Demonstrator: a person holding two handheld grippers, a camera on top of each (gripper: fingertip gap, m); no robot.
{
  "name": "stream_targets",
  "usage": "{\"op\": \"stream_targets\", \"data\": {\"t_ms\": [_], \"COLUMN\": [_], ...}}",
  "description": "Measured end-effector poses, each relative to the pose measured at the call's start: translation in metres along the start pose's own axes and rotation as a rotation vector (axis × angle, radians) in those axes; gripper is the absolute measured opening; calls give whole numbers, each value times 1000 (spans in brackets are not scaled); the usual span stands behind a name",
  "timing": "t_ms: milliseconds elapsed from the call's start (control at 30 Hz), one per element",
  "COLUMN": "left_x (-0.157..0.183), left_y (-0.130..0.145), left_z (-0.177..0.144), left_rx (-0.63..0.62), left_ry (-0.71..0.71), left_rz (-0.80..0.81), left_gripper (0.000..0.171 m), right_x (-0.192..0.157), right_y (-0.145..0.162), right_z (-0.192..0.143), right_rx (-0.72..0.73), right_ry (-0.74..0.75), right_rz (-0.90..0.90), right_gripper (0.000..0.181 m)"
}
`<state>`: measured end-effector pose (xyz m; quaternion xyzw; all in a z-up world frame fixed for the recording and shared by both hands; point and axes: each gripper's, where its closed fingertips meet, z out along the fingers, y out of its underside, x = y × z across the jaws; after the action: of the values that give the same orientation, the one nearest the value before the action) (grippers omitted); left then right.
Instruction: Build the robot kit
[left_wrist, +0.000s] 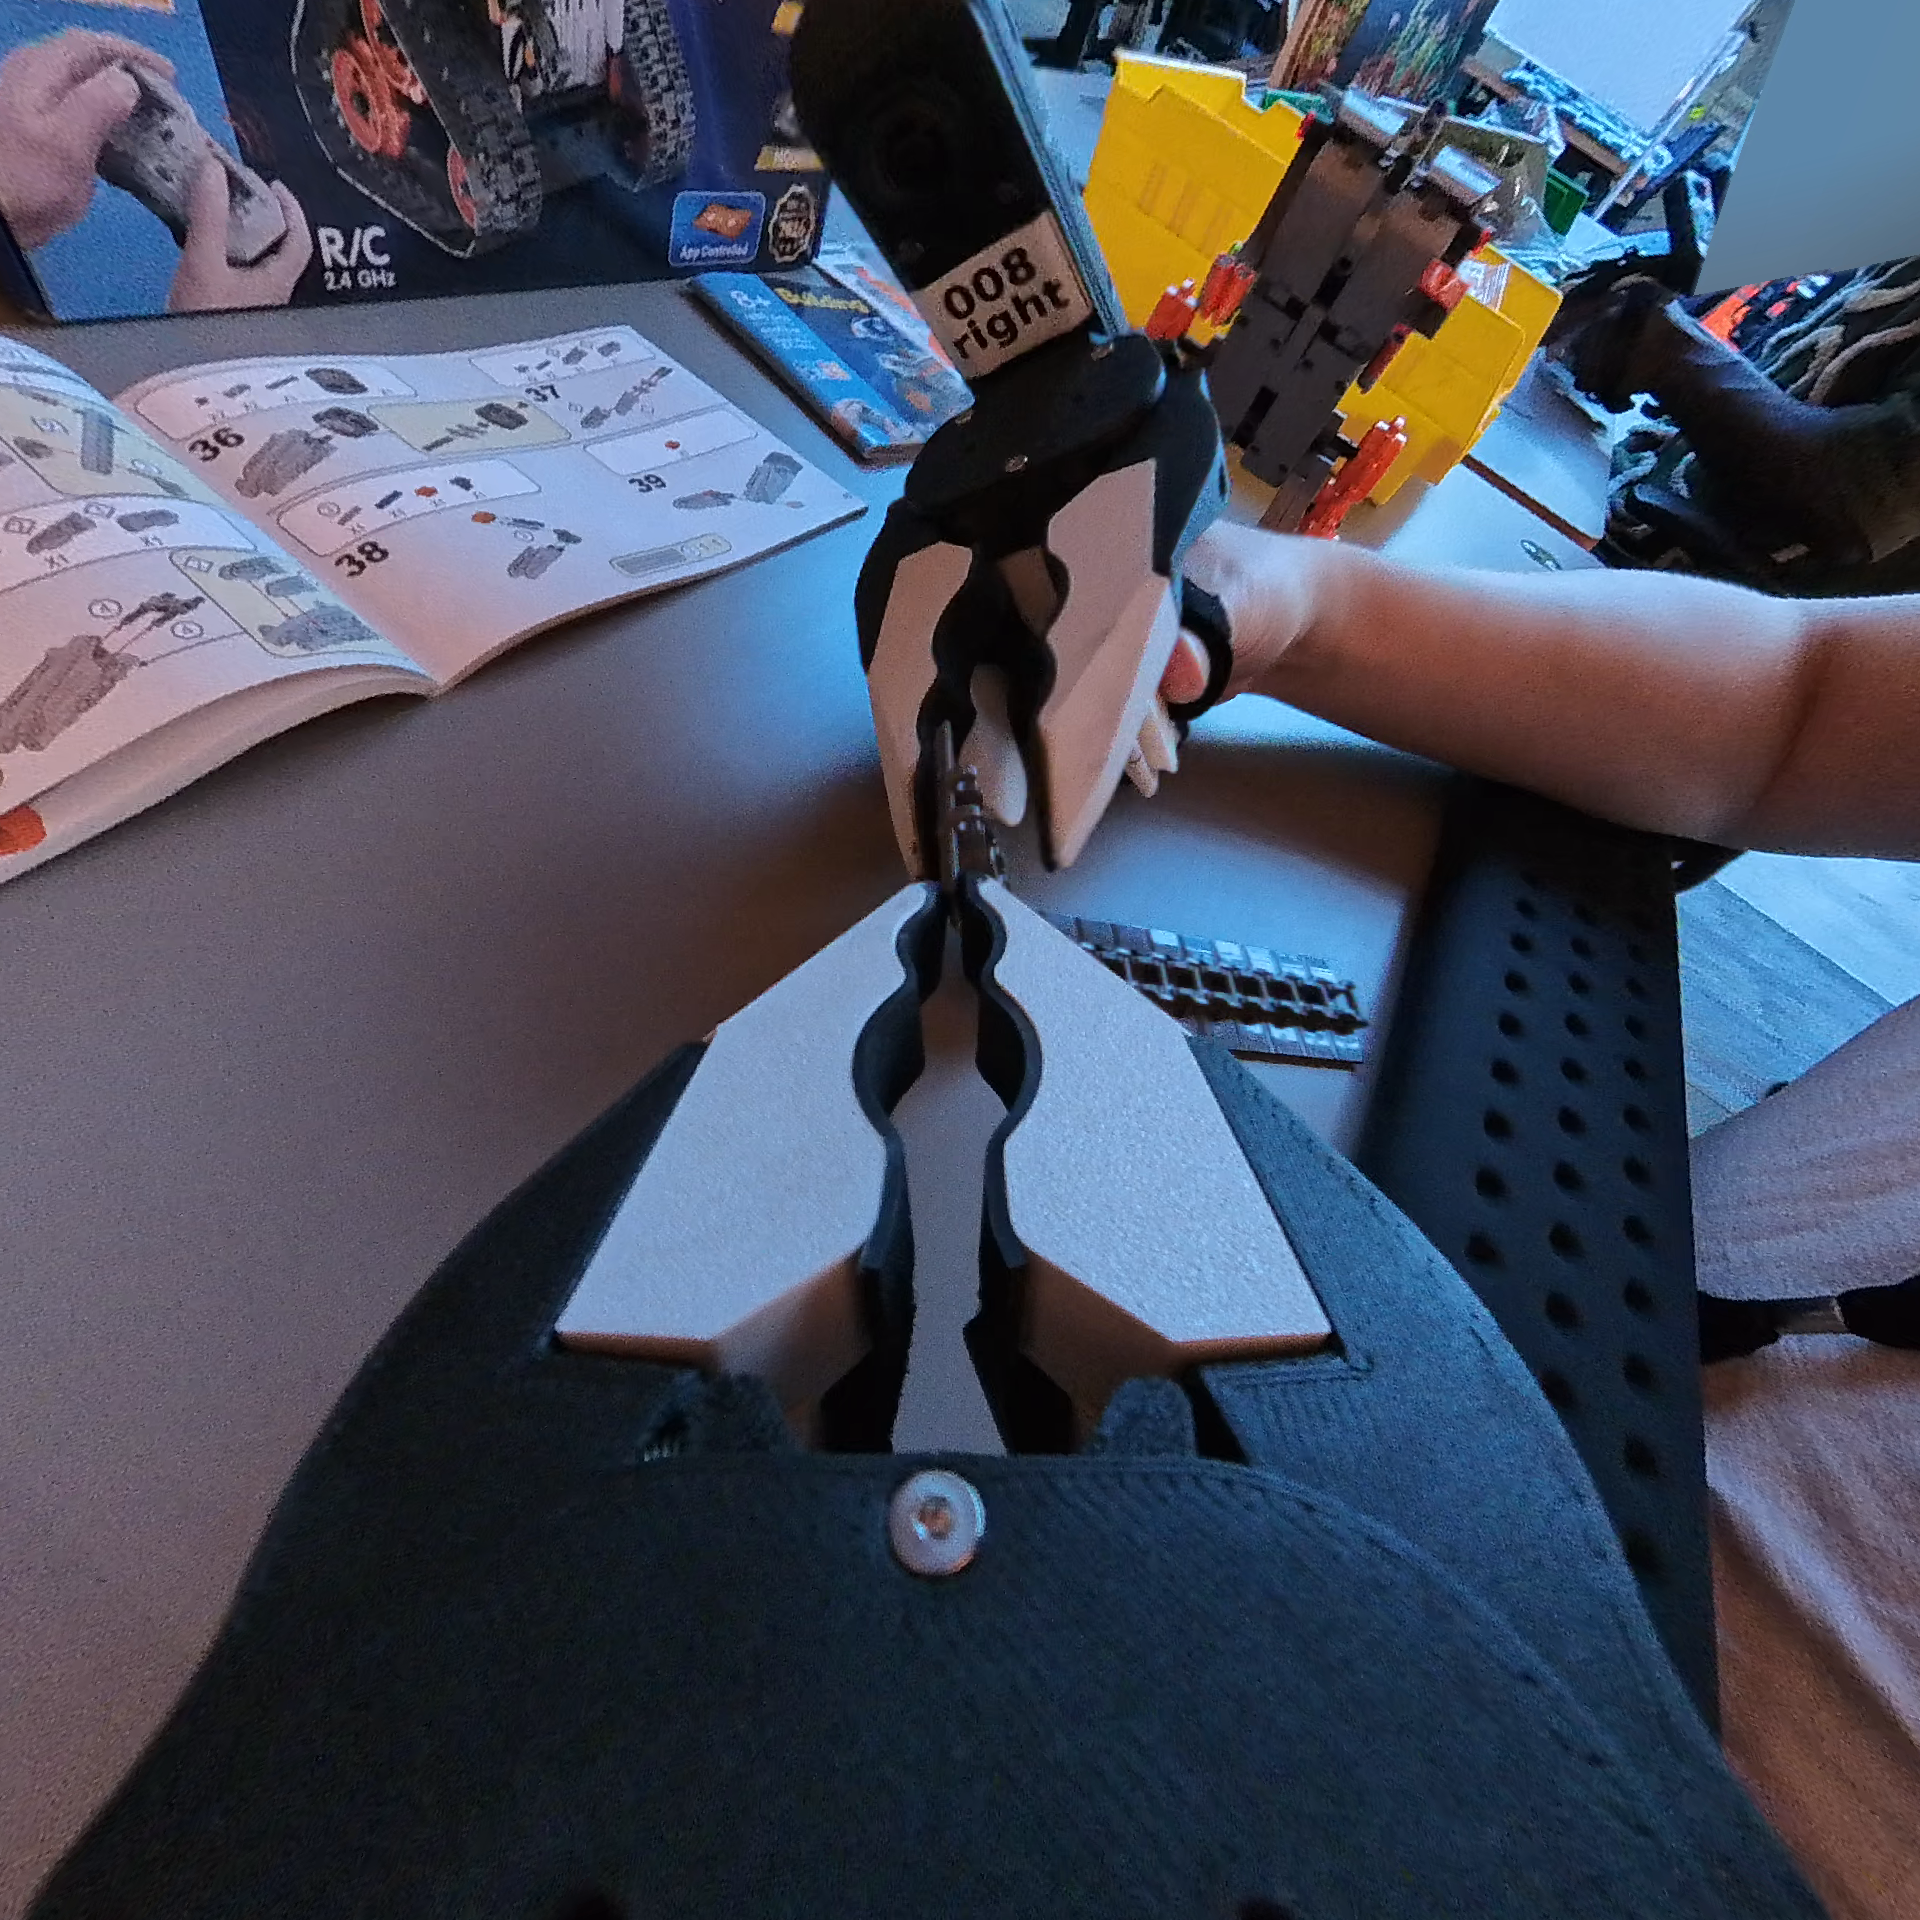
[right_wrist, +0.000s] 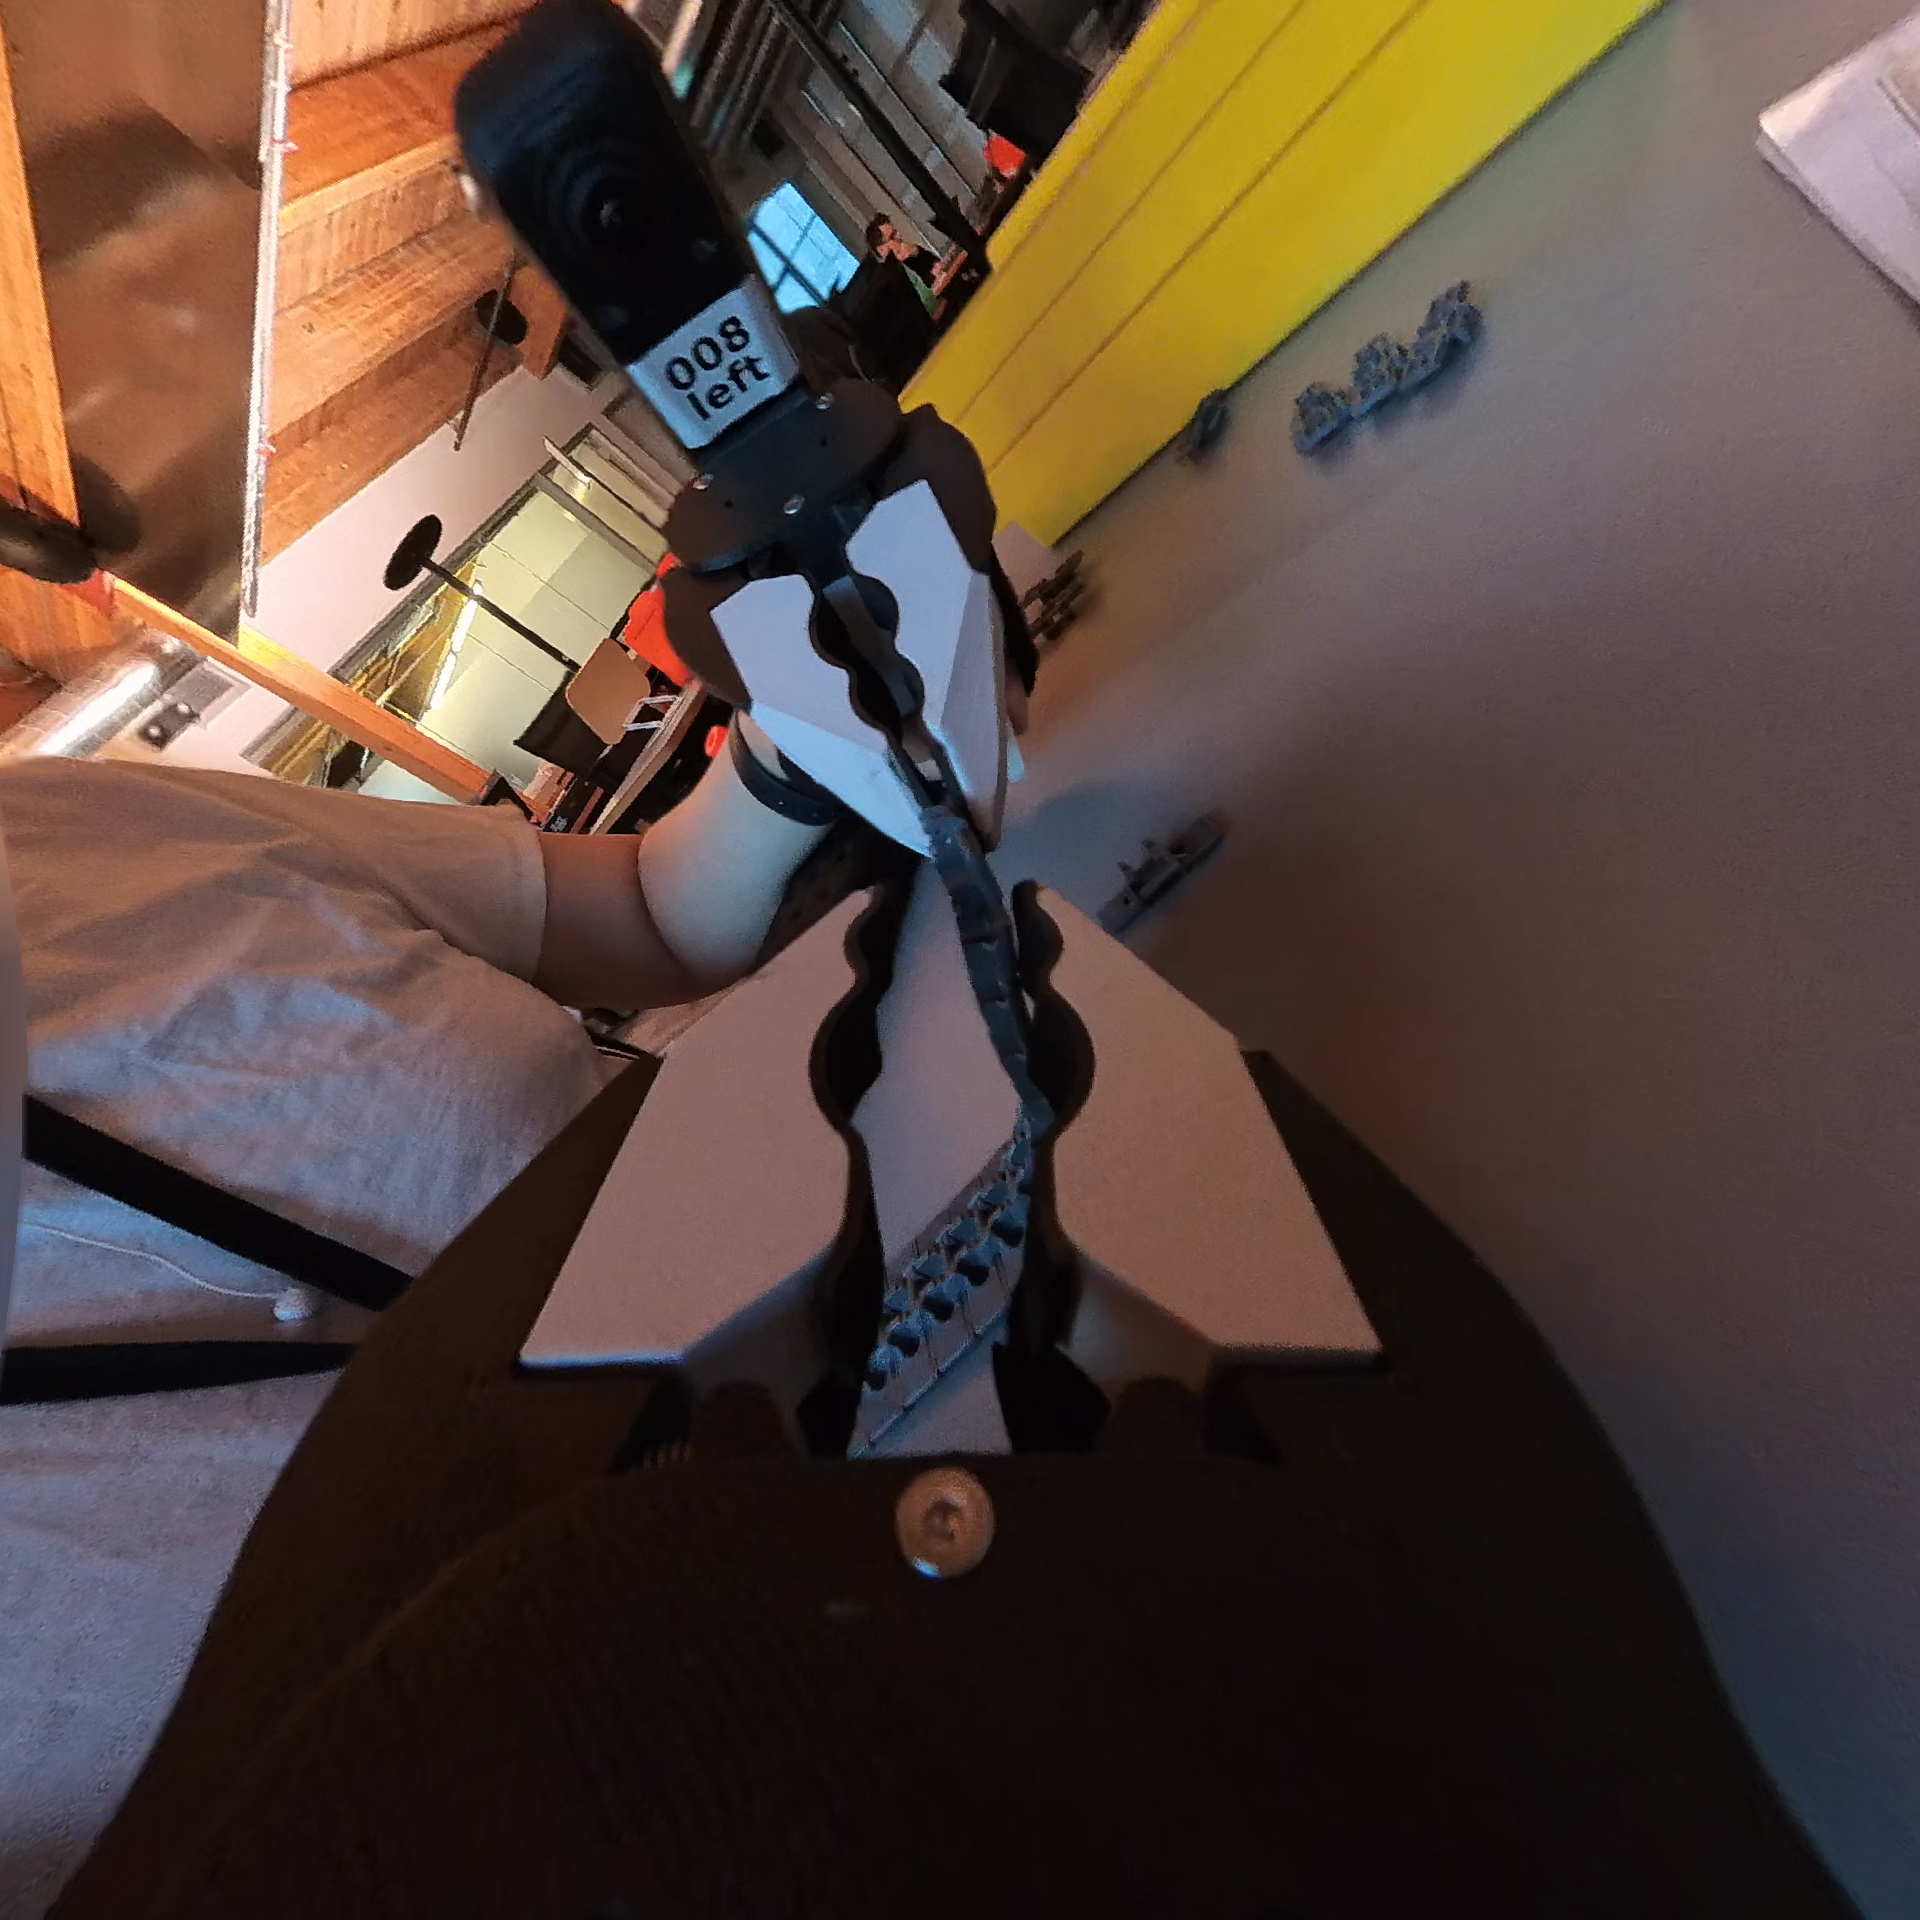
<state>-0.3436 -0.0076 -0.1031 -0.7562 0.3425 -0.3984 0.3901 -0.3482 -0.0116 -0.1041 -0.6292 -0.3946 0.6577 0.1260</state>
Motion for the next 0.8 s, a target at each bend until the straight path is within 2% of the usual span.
{"op": "stream_targets", "data": {"t_ms": [100, 200, 300, 467, 567, 800], "left_x": [8, 12, 16, 18, 16, 10], "left_y": [-5, -4, -6, -6, -6, -5], "left_z": [-2, -2, -3, -3, -4, -4], "left_rx": [30, 33, 45, 50, 47, 47], "left_ry": [30, 34, 45, 47, 40, 25], "left_rz": [28, 44, 60, 68, 60, 35], "left_gripper": [1, 0, 0, 0, 0, 0], "right_x": [-16, -21, -25, -21, -20, -10], "right_y": [-8, -17, -13, -8, -9, -8], "right_z": [-4, -9, -9, -4, -5, -4], "right_rx": [61, 121, 108, 64, 70, 53], "right_ry": [-13, 61, 63, 64, 24, 36], "right_rz": [-214, -432, -502, -439, -338, -240], "right_gripper": [31, 31, 31, 30, 18, 18]}}
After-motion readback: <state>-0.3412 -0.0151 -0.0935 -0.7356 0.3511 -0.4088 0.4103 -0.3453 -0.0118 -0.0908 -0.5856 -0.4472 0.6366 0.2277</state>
